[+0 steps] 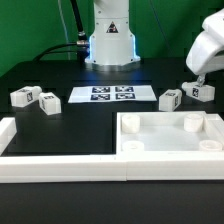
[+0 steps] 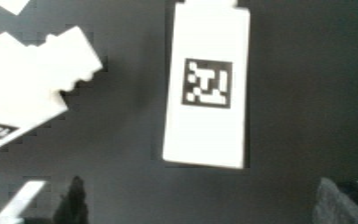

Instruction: Assemble square table

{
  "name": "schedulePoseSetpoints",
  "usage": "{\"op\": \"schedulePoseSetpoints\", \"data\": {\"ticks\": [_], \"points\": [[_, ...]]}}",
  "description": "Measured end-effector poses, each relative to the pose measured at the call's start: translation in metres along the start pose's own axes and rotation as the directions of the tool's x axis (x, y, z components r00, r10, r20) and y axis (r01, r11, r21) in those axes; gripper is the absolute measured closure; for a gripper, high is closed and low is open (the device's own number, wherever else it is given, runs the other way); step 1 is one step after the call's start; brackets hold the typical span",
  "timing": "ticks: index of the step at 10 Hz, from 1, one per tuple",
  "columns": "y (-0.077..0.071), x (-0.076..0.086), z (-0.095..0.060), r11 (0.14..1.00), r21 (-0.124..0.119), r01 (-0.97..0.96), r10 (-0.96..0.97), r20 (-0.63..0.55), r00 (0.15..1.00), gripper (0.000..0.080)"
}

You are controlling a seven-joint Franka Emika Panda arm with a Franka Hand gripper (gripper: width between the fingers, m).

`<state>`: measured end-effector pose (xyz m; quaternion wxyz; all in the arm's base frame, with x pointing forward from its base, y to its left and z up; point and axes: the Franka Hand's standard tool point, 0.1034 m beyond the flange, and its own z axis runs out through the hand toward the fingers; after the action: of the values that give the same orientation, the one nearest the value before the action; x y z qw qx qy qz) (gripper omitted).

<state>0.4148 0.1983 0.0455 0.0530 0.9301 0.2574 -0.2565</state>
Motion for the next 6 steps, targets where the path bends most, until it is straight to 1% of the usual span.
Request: {"op": "schedulePoseSetpoints", "data": {"ticks": [1,3,4,5,6], "points": [[0.000,-0.004,0.001,1.000,0.003,-0.004,0.004,0.074,0.997,0.0150],[-0.002,-0.006,0.005,1.000,0.010,-0.003,0.001,0.219,0.976,0.0150],[-0.002,-0.012,0.010,1.000,0.014,-0.009,0.004,0.319,0.948,0.0150],[0.001,-0.009,0.011,1.000,0.021,-0.013,0.005,0.367,0.930,0.0150],[0.001,-0.007,0.012,1.000,0.024,-0.013,0.004,0.372,0.928,0.0150]]}}
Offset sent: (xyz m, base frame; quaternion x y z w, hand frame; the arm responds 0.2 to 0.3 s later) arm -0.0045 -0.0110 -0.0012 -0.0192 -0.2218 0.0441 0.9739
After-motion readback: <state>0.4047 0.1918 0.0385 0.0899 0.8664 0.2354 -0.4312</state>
